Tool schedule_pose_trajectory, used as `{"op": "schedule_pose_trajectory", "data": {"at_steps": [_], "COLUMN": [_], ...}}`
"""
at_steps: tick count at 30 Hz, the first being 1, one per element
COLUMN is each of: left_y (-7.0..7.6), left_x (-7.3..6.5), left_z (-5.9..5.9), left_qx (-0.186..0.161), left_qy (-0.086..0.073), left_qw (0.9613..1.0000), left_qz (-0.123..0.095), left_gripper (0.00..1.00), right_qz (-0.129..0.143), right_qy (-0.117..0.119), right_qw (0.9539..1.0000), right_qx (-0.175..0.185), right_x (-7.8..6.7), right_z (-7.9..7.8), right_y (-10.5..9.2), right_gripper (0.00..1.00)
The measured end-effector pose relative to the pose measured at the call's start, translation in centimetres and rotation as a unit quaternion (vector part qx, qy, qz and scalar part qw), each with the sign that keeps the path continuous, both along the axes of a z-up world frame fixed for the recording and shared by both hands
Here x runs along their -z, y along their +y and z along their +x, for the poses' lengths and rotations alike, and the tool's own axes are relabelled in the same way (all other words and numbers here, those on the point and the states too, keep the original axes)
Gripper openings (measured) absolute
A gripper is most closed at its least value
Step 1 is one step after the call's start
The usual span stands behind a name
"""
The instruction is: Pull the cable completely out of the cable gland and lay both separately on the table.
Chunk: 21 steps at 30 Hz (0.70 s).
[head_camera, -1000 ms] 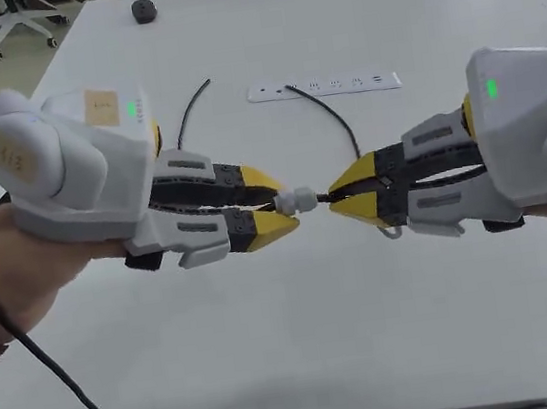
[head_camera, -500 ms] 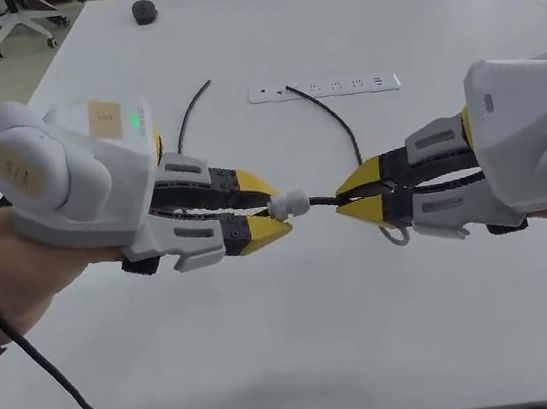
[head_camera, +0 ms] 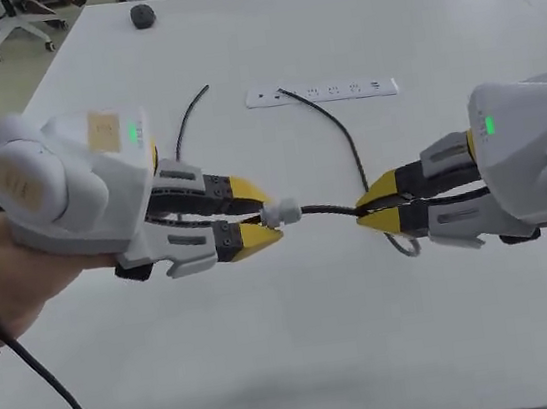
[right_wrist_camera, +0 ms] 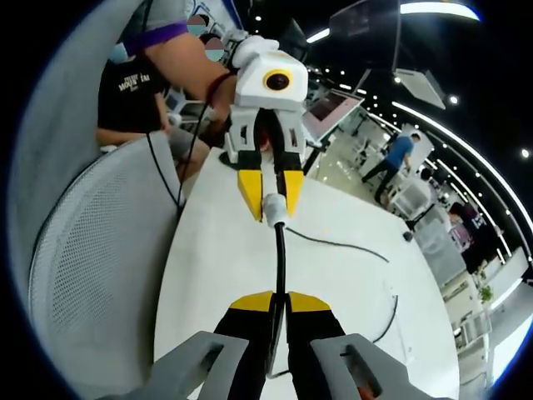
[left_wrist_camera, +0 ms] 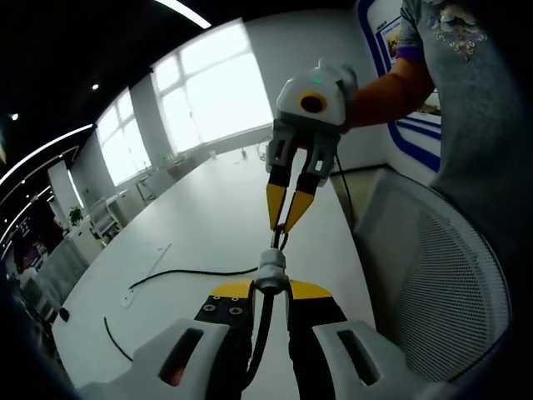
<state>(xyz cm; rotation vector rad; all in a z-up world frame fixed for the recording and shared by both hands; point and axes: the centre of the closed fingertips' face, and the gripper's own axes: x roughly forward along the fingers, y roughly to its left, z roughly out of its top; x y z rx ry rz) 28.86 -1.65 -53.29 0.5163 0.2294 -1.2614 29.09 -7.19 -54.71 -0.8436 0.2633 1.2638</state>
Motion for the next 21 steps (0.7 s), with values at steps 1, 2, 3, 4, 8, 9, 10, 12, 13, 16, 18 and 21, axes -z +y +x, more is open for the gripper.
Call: {"op": "schedule_pose_trajectory", "data": {"at_steps": [1, 2, 3, 4, 8, 9, 10, 12, 13, 16, 18, 21], "left_y": [0.0, -0.1, -0.1, -0.1, -0.1, -0.1, -0.1, -0.1, -0.1, -0.1, -0.1, -0.1], "left_x": [0.0, 0.1, 0.1, 0.2, 0.3, 0.3, 0.4, 0.5, 0.5, 0.6, 0.7, 0.8], "left_z": [0.0, -0.1, -0.1, -0.1, -0.2, -0.2, -0.2, -0.2, -0.2, -0.2, -0.2, -0.2], "left_qx": [0.001, 0.002, 0.003, 0.004, 0.006, 0.006, 0.006, 0.008, 0.007, 0.008, 0.008, 0.009], "left_qy": [0.000, 0.000, 0.000, 0.000, -0.001, 0.000, -0.002, -0.002, -0.002, -0.002, -0.002, -0.003], "left_qw": [1.0000, 1.0000, 1.0000, 1.0000, 1.0000, 1.0000, 1.0000, 1.0000, 0.9999, 0.9999, 0.9999, 0.9999], "left_qz": [0.001, 0.000, 0.001, 0.001, 0.003, 0.003, 0.004, 0.005, 0.006, 0.007, 0.007, 0.008], "left_gripper": [0.15, 0.15, 0.15, 0.15, 0.15, 0.15, 0.15, 0.15, 0.15, 0.15, 0.15, 0.15], "right_qz": [-0.003, -0.008, -0.010, -0.012, -0.021, -0.021, -0.023, -0.026, -0.028, -0.035, -0.040, -0.045], "right_qy": [-0.002, 0.001, 0.002, 0.003, 0.013, 0.012, 0.013, 0.015, 0.016, 0.021, 0.027, 0.031], "right_qw": [1.0000, 1.0000, 0.9999, 0.9999, 0.9996, 0.9996, 0.9995, 0.9992, 0.9991, 0.9986, 0.9981, 0.9976], "right_qx": [0.001, 0.002, 0.003, 0.005, 0.016, 0.017, 0.019, 0.024, 0.027, 0.034, 0.039, 0.043], "right_x": [0.1, 0.3, 0.4, 0.6, 1.2, 1.2, 1.3, 1.7, 1.8, 2.4, 2.8, 3.3], "right_z": [0.0, 0.0, 0.0, 0.0, 0.1, 0.2, 0.2, 0.4, 0.5, 0.7, 0.8, 0.7], "right_y": [-0.1, -0.3, -0.5, -0.6, -1.5, -1.7, -1.8, -2.3, -2.5, -3.0, -3.4, -3.7], "right_gripper": [0.00, 0.00, 0.00, 0.00, 0.00, 0.00, 0.00, 0.00, 0.00, 0.00, 0.00, 0.00]}}
